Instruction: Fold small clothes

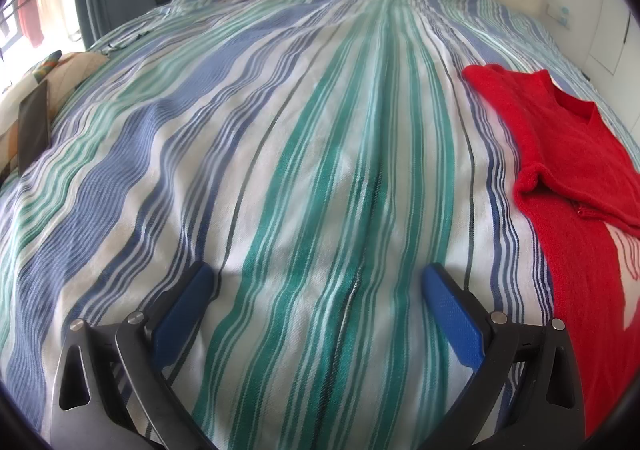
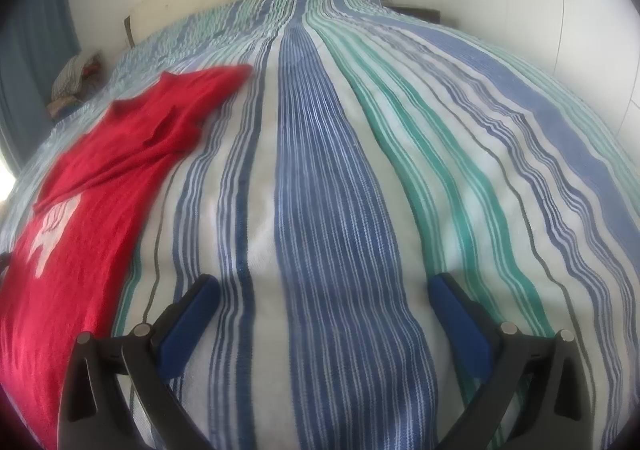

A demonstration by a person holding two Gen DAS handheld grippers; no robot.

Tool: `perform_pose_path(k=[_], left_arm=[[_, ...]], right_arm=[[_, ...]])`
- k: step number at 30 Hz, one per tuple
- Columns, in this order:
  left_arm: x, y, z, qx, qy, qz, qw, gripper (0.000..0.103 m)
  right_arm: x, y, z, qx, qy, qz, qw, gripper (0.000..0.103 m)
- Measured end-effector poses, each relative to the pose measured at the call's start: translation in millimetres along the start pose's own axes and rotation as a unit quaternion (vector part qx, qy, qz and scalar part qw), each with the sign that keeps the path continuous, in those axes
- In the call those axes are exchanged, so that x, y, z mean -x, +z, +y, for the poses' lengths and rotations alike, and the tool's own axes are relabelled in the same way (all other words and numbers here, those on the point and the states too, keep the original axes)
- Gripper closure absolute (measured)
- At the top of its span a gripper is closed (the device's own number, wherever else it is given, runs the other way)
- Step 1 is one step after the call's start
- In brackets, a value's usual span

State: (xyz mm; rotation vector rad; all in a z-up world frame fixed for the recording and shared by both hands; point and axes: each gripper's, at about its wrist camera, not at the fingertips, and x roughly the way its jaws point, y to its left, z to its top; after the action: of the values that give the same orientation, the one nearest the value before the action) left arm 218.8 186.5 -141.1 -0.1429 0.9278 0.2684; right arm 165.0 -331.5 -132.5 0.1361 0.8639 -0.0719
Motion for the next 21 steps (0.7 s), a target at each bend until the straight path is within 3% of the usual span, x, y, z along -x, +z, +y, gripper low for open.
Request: perform_pose_path(k=[21], left_arm=[[0.0,0.0,0.1,0.000,0.000,0.000,1.0000,0.000]], right_arm=[[-1.0,0.9,1.4,0.004,-0.006,0.002,1.000,0.000]])
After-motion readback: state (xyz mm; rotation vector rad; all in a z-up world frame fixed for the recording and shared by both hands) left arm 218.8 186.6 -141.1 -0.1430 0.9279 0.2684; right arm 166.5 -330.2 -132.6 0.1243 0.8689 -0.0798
